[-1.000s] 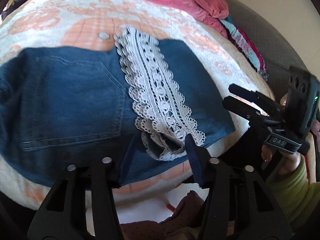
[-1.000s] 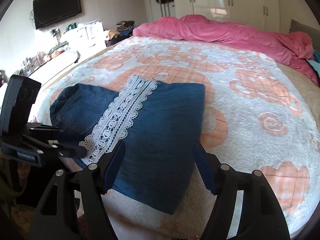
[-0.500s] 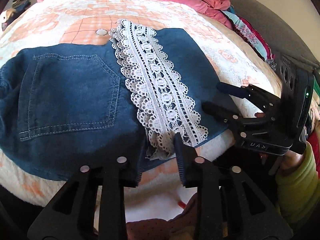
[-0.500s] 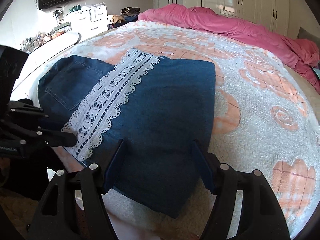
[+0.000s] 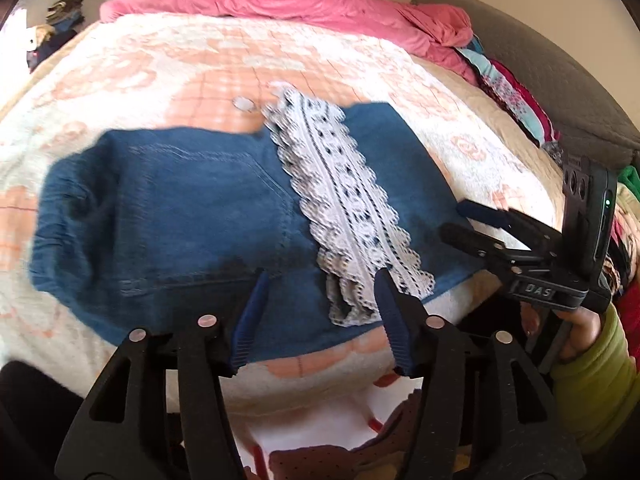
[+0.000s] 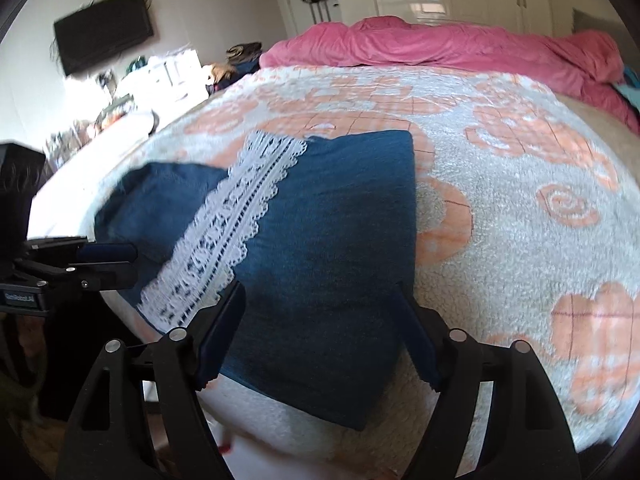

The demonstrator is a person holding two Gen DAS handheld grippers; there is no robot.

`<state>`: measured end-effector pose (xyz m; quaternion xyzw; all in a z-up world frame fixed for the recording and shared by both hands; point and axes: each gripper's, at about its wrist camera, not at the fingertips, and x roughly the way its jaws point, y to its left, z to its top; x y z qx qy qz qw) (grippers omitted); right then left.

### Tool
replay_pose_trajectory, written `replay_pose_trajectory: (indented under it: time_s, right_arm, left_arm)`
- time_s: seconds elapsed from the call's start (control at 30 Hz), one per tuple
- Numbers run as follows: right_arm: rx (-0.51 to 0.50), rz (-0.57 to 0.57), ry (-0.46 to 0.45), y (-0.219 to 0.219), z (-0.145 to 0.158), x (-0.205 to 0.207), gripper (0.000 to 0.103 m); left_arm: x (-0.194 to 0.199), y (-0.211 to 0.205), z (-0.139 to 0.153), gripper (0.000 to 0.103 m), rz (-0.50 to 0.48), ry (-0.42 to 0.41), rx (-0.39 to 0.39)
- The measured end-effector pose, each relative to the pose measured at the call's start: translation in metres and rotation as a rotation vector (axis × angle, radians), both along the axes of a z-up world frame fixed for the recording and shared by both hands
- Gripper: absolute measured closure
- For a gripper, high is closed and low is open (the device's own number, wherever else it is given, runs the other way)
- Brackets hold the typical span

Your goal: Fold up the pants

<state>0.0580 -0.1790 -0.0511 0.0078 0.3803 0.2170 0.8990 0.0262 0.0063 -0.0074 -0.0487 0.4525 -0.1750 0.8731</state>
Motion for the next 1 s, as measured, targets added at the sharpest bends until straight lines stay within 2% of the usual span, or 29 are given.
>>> replay_pose_trajectory:
  time_s: [0.1,0.17,0.3,0.33,0.47,0.53,0.63,0.73,0.83,0.87,0.93,0.97,1.0]
  right_arm:
    - [0.032,-0.004,0.005,0.001,0.008,-0.001,0.029]
    - [0.042,-0.003,0.0,0.004,0.014,-0.001,0.02]
    - [0.079,0.013,-0.007,0.016,0.032,0.004,0.018]
    - [0.081,0.021,-0.013,0.02,0.038,0.007,0.015]
    - [0.083,0.08,-0.039,0.049,0.058,0.021,0.014]
    - [0.068,0.122,-0.048,0.068,0.066,0.028,0.014]
    - [0.026,0.211,-0.054,0.106,0.076,0.04,0.009]
    - [-0.039,0.303,-0.054,0.15,0.082,0.053,0.009]
    - [-0.097,0.392,-0.044,0.193,0.081,0.063,0.009]
    - [-0.111,0.417,-0.034,0.203,0.079,0.066,0.009]
    - [-0.126,0.481,0.0,0.228,0.072,0.073,0.009]
    - [-0.141,0.508,0.021,0.242,0.068,0.077,0.009]
    - [-0.151,0.527,0.036,0.251,0.064,0.079,0.009]
  left_arm:
    - [-0.003,0.009,0.006,0.049,0.027,-0.031,0.009]
    - [-0.006,0.017,0.011,0.046,0.049,-0.053,0.014]
    - [-0.011,0.039,0.018,0.041,0.101,-0.085,0.017]
    - [-0.01,0.042,0.019,0.039,0.111,-0.089,0.018]
    - [-0.02,0.069,0.026,0.026,0.198,-0.139,0.04]
    - [-0.023,0.084,0.028,0.025,0.232,-0.146,0.025]
    - [-0.027,0.109,0.025,0.021,0.3,-0.133,-0.004]
    - [-0.025,0.132,0.01,0.018,0.368,-0.075,-0.054]
    - [-0.022,0.142,-0.002,0.018,0.372,-0.024,-0.144]
    - [-0.022,0.142,-0.004,0.02,0.366,-0.02,-0.157]
    - [-0.02,0.14,-0.008,0.038,0.34,-0.012,-0.188]
    - [-0.018,0.138,-0.012,0.052,0.326,0.002,-0.2]
    - [-0.016,0.135,-0.014,0.055,0.31,0.009,-0.207]
